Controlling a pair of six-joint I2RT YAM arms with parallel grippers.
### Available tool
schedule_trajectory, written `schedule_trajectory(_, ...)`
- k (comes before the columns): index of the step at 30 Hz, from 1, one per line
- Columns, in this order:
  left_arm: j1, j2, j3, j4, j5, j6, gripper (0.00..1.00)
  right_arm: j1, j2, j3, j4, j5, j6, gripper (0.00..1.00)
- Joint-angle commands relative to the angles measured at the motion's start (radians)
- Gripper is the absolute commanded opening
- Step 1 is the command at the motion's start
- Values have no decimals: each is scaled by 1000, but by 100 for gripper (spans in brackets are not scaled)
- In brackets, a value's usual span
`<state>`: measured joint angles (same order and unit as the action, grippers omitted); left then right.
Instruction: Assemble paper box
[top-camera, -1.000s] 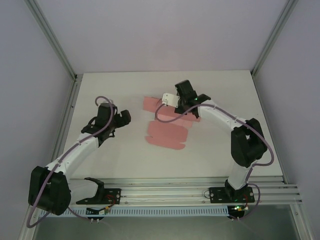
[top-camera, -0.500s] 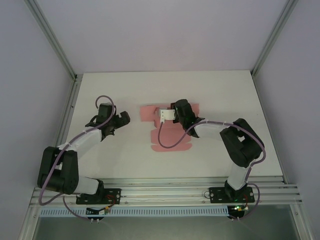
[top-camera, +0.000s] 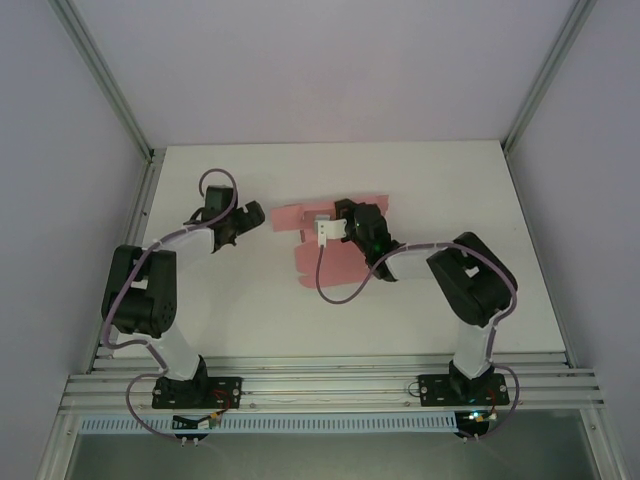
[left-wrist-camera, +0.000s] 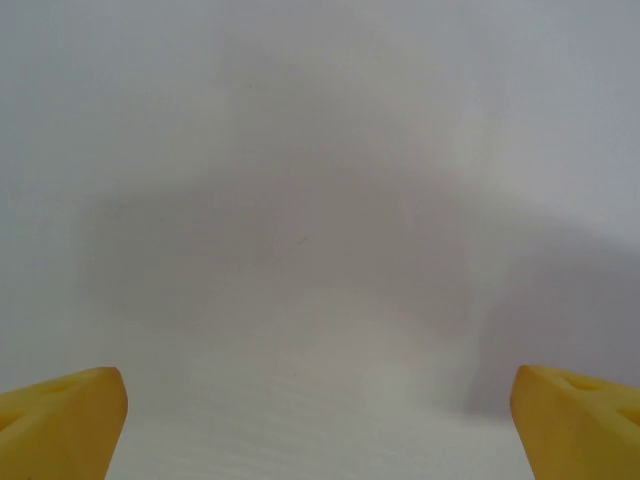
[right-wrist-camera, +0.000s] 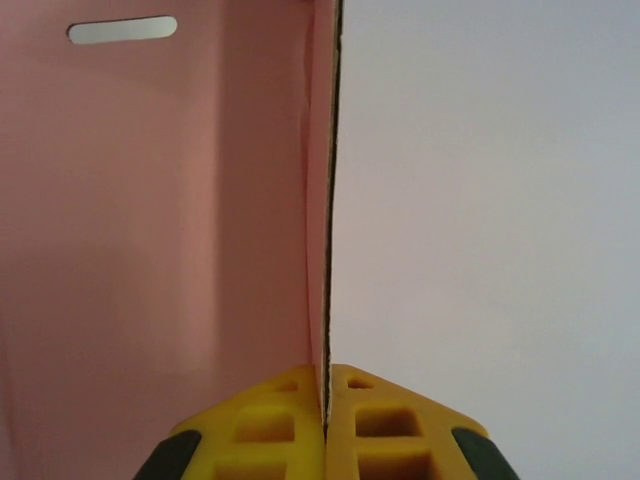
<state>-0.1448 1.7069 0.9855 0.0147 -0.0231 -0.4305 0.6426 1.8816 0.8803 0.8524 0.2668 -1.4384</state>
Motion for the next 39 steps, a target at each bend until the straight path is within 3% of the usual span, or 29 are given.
schedule_trajectory(1,11,10,35,26,1,10,98,11,27,-38,146,-15,-17,0)
schedule_trajectory(6,10,43,29,48,72,32,95,23,18,-84,155,5,26,0)
schedule_trajectory(11,10,58,18,58,127,58,89,53,43,-177,289,6,1,0)
schedule_trajectory(15,6,64,8,82,259,84,77,66,71,-184,348,56,-20,0)
schedule_trajectory(17,-2,42,-24,106,298,89,75,65,63,-174,330,73,-17,0)
schedule_trajectory(23,-10,2,-42,85,263,108,72,49,1,-138,221,44,-9,0)
schedule_trajectory(31,-52,16,-97,241,583,196,63,39,13,-110,166,47,-19,0)
schedule_trajectory(39,-133,-40,-148,191,609,290,49,39,23,-137,214,73,-22,0)
